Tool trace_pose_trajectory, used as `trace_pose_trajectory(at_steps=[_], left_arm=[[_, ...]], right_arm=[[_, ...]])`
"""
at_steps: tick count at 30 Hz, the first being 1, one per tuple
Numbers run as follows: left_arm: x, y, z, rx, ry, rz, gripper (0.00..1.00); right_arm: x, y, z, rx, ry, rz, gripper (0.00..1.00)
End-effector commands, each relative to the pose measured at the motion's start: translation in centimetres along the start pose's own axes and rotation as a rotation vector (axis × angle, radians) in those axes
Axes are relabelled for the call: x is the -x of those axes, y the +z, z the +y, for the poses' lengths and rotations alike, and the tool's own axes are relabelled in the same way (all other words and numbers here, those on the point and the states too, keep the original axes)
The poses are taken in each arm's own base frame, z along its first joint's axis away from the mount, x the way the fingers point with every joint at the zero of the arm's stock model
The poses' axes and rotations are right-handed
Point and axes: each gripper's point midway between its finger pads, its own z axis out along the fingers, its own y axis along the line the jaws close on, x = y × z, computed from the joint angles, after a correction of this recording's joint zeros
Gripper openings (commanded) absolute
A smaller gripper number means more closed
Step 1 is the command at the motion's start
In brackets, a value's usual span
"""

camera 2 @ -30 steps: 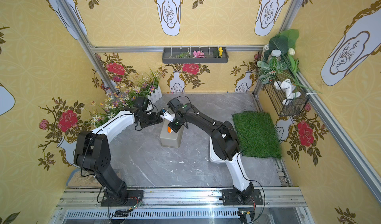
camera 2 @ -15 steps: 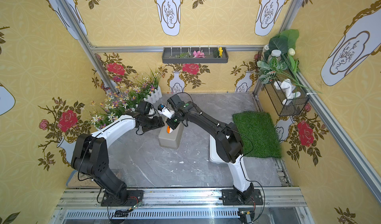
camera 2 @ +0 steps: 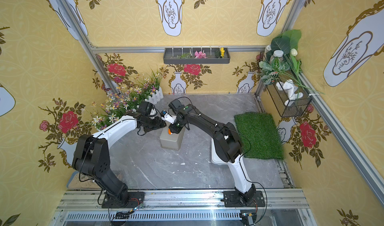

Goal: Put the tissue paper into the tissue box
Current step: Pull the paper towel from the tissue box.

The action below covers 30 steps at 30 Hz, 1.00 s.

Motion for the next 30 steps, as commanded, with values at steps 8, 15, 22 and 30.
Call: trace_pose_trajectory(at_steps=[8,15,22,30], left_arm=[[0.6,0.4,-0.2,-0.009,0.005,-0.004,0.9],[0.7,0.4,-0.3,-0.011,0.006,-0.005,0.9],[-0.1,0.1,-0.8,-0.011,0.019,-0.008,0.9],[-1.9,1.0,-0.9,-0.002,0.024,0.019,0.9]], right_arm=[[-1.0,0.9,-0.7,-0.02,-0.027,0.068,0.32],[-1.2,1.4,-1.1,-0.033,-0.037,0.072,0.0],[2.8,-2.0,-0.5,-0.037,-0.024,-0.122,0.0],[4.6,-3.6,0.5,-0.003,0.008,-0.202,0.0]])
